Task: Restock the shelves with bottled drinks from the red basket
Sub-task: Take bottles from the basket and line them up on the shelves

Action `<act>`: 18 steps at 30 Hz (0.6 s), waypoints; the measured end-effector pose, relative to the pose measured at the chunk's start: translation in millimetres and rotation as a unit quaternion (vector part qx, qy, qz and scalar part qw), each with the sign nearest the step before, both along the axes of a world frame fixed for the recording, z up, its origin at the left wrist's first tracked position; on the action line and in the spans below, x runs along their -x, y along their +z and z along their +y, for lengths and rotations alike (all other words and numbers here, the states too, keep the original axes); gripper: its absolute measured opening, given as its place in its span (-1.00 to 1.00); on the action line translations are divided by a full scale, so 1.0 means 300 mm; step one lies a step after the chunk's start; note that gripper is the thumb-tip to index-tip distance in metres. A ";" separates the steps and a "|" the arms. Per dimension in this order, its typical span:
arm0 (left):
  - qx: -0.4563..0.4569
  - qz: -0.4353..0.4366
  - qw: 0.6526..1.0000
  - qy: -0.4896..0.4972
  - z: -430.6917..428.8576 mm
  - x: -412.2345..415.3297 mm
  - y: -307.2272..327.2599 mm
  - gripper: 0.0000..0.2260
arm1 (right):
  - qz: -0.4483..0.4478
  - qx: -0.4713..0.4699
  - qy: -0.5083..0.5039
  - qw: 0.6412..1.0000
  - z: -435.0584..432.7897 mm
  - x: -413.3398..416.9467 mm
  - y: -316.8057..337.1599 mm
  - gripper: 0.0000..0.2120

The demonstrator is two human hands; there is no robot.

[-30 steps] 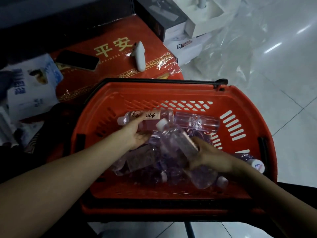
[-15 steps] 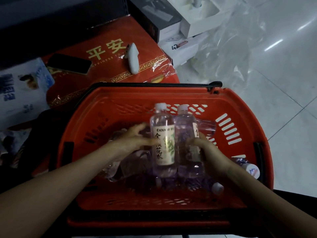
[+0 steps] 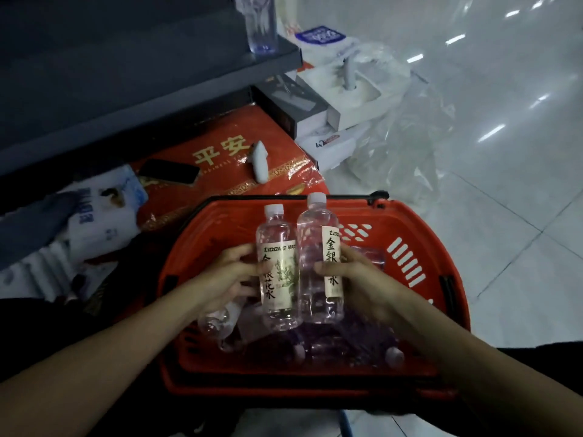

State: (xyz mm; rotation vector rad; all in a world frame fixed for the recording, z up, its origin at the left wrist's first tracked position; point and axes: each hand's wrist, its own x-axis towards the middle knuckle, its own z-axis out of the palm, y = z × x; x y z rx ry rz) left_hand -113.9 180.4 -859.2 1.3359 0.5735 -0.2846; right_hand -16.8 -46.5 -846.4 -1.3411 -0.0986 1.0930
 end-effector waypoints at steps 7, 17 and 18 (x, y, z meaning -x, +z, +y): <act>-0.055 -0.124 0.989 0.058 0.155 0.156 0.474 -0.14 | -0.140 -0.076 0.036 0.987 0.165 0.045 0.385 -0.35; -0.242 -0.330 0.894 0.181 0.394 0.300 1.227 -0.63 | -0.404 -0.179 -0.009 0.897 0.638 0.088 1.118 -0.37; -0.267 -0.343 0.881 0.189 0.404 0.303 1.279 -0.63 | -0.418 -0.190 -0.016 0.888 0.676 0.089 1.176 -0.37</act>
